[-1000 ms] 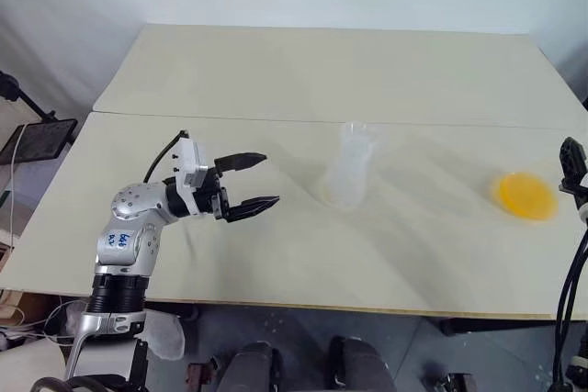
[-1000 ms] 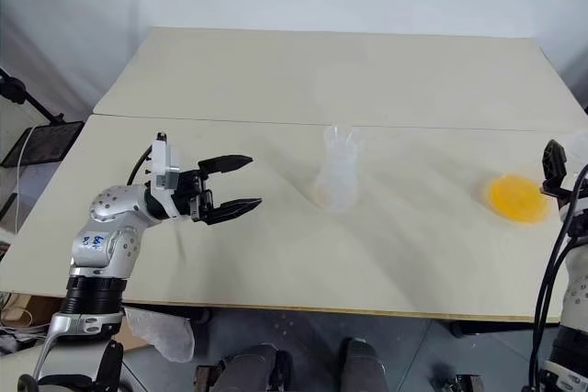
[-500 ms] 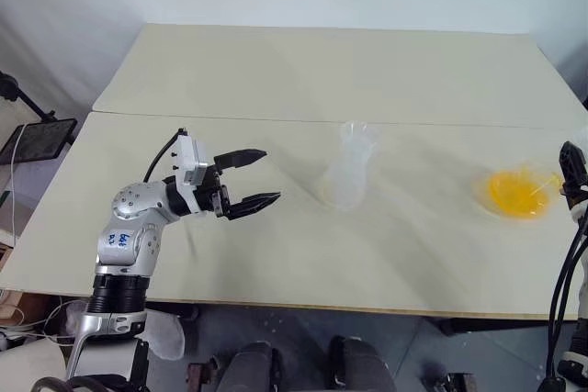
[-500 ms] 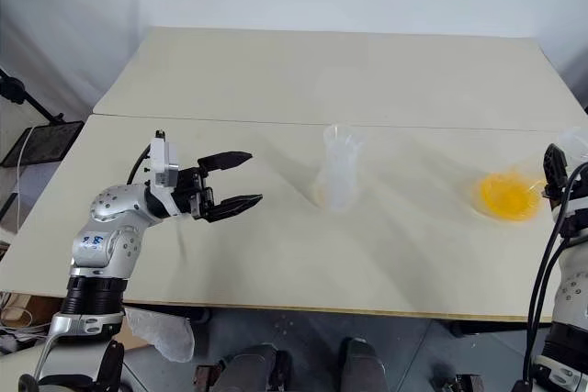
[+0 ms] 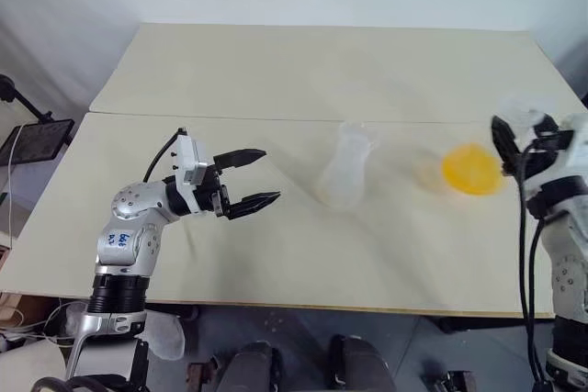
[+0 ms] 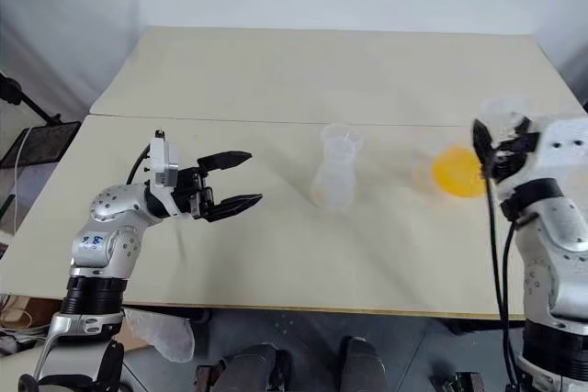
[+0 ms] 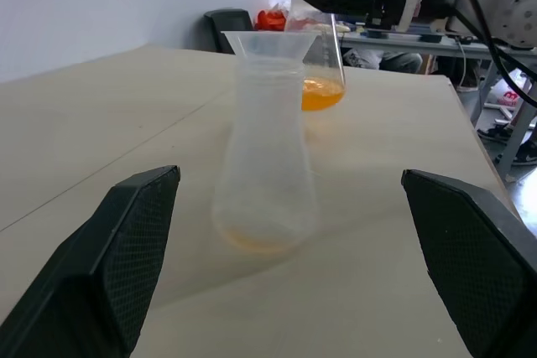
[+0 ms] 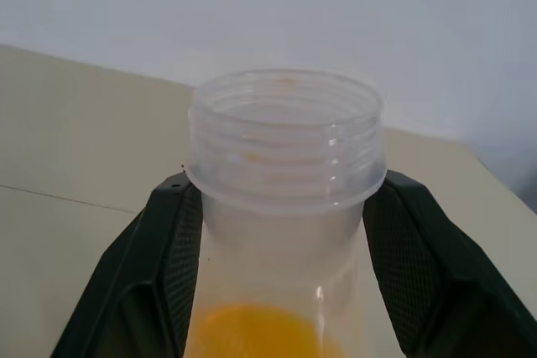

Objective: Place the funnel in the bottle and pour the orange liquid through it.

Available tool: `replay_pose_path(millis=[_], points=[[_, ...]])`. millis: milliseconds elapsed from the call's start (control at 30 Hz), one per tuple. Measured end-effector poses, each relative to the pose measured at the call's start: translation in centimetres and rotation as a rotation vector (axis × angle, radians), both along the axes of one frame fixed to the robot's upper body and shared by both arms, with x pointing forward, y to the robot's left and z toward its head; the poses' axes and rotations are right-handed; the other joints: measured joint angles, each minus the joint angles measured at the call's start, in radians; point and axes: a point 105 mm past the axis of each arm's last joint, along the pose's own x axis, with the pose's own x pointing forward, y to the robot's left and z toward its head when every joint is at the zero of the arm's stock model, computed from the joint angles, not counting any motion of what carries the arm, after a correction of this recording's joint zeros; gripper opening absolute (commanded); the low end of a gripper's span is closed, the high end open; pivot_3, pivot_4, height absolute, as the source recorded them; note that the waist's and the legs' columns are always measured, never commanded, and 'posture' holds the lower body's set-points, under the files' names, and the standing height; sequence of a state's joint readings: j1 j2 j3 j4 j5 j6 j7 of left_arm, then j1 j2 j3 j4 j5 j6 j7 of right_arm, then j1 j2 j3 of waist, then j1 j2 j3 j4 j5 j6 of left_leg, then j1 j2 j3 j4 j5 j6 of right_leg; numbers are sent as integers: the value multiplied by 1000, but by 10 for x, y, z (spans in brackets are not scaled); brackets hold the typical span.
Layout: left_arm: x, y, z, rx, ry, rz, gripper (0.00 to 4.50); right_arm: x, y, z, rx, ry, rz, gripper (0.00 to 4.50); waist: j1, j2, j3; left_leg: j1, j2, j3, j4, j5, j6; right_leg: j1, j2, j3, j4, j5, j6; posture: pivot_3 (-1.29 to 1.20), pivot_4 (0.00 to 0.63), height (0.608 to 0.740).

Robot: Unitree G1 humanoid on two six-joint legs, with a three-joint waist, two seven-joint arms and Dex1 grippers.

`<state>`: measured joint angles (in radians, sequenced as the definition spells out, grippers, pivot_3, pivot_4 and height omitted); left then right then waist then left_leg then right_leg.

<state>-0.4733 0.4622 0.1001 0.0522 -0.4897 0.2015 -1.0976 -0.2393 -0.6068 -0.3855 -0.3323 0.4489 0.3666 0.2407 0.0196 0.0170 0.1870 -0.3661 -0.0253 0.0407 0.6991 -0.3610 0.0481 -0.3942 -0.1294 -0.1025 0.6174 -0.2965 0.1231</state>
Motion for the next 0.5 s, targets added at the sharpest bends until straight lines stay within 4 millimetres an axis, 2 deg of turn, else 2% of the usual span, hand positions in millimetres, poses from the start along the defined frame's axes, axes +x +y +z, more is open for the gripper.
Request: replay_pose_path(millis=[133, 233, 300, 500], points=[[0, 2, 0, 1, 2, 12, 4500, -1, 35, 2, -81, 3, 86, 2424, 4, 0, 0, -2, -1, -3, 0, 0, 0, 0, 0, -2, -1, 0, 0, 0, 150, 740], [-1, 0, 3, -15, -1, 12, 4500, -5, 61, -3, -237, 2, 152, 2424, 4, 0, 0, -3, -2, -3, 0, 0, 0, 0, 0, -2, -3, 0, 1, 0, 150, 740], [-4, -2, 5, -21, -11, 6, 4500, -4, 68, -8, -382, -11, 140, 2424, 4, 0, 0, -4, -3, -3, 0, 0, 0, 0, 0, -3, -5, 1, 2, 0, 150, 740], [-8, -5, 3, -36, 4, 11, 4500, -3, 78, -3, -570, -93, 118, 2424, 2, 0, 0, -3, -2, -2, 0, 0, 1, 0, 1, -5, -5, 1, 2, 0, 150, 740]])
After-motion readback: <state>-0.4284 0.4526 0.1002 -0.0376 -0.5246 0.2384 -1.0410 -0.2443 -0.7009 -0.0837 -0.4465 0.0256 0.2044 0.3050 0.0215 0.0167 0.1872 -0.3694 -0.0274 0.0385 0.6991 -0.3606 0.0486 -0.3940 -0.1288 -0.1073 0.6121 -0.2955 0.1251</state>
